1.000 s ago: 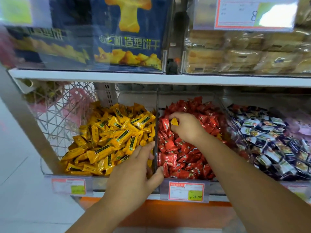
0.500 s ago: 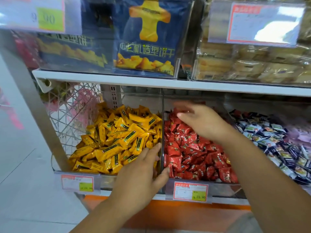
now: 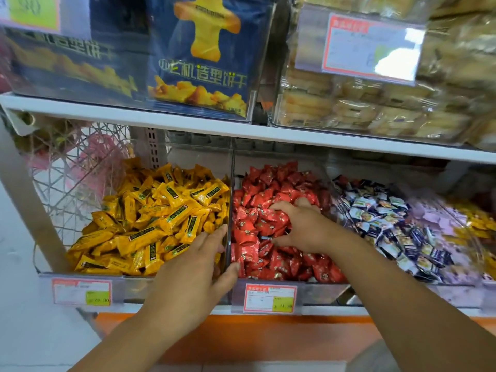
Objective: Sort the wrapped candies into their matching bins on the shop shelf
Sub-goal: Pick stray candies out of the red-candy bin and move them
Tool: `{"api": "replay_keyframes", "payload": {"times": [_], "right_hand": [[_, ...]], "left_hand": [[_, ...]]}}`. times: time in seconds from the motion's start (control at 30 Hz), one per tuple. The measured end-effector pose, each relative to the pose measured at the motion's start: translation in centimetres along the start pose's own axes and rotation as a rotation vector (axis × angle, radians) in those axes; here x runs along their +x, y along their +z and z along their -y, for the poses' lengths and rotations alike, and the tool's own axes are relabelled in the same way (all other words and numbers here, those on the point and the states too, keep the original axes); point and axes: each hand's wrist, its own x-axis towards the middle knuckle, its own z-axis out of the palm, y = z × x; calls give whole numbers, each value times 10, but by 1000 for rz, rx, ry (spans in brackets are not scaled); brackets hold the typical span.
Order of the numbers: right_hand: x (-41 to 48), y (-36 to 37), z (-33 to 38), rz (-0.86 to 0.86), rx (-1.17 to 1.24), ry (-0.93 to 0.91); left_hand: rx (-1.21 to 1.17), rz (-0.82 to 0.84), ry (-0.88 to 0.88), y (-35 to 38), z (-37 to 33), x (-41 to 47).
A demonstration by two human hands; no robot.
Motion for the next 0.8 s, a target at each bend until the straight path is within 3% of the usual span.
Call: {"api": "replay_keyframes", "payload": {"times": [0.33, 0.57, 0.67, 0.8], "right_hand": [[-13, -34, 15, -52, 412, -281], [-17, -25, -4, 230, 101, 55], [1, 4, 1, 165, 22, 52], [12, 10, -6, -36, 173, -34]], "left_hand": [[-32, -4, -7, -4, -3, -2], [-31, 13, 4, -6, -4, -2], [-32, 21, -7, -6, -5, -2], [-22, 24, -8, -6, -4, -2]]}}
